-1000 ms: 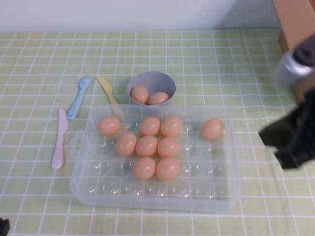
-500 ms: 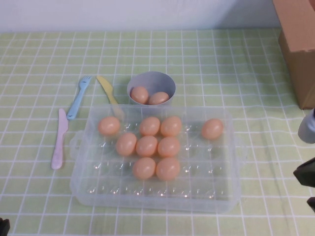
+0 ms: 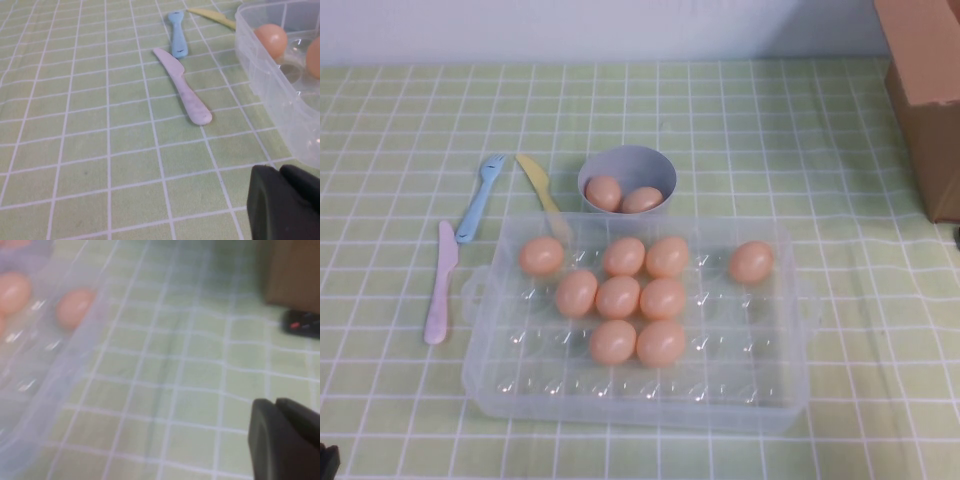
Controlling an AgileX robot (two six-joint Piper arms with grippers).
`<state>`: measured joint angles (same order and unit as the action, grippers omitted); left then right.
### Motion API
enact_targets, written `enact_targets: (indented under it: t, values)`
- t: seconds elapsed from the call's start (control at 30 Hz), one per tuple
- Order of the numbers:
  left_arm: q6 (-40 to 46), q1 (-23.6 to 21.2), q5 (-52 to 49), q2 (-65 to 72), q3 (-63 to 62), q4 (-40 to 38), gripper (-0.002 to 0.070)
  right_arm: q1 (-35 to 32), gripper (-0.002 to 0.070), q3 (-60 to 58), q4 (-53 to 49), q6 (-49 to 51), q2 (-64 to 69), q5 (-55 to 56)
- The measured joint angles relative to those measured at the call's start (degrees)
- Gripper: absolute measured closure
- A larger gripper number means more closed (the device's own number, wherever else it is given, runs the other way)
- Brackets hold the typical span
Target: Take an egg out of the egg box
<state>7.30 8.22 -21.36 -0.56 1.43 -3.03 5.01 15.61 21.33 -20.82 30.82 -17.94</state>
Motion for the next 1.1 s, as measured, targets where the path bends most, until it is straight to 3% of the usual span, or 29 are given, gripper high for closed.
enact_targets:
  t: [0.2,0.47,1.0,1.1]
  values:
    - [0.0,0.0,0.0,0.0,0.0,0.0,0.0676,-5.1,0.0693,-14.0,6.6,-2.8,-16.4,11.2]
    - [0.0,0.0,0.0,0.0,0.0,0.0,0.0676,-5.5,0.0694,-17.0,7.2,-7.3,-30.0,9.8]
    - [0.0,0.0,0.0,0.0,0.0,0.0,0.0676,-5.5,0.0694,-17.0,4.1,-7.5,-31.3,3.6]
    - [0.0,0.0,0.0,0.0,0.0,0.0,0.0676,-5.5,0.0694,-17.0,-0.2,-3.5,-31.3,2.2]
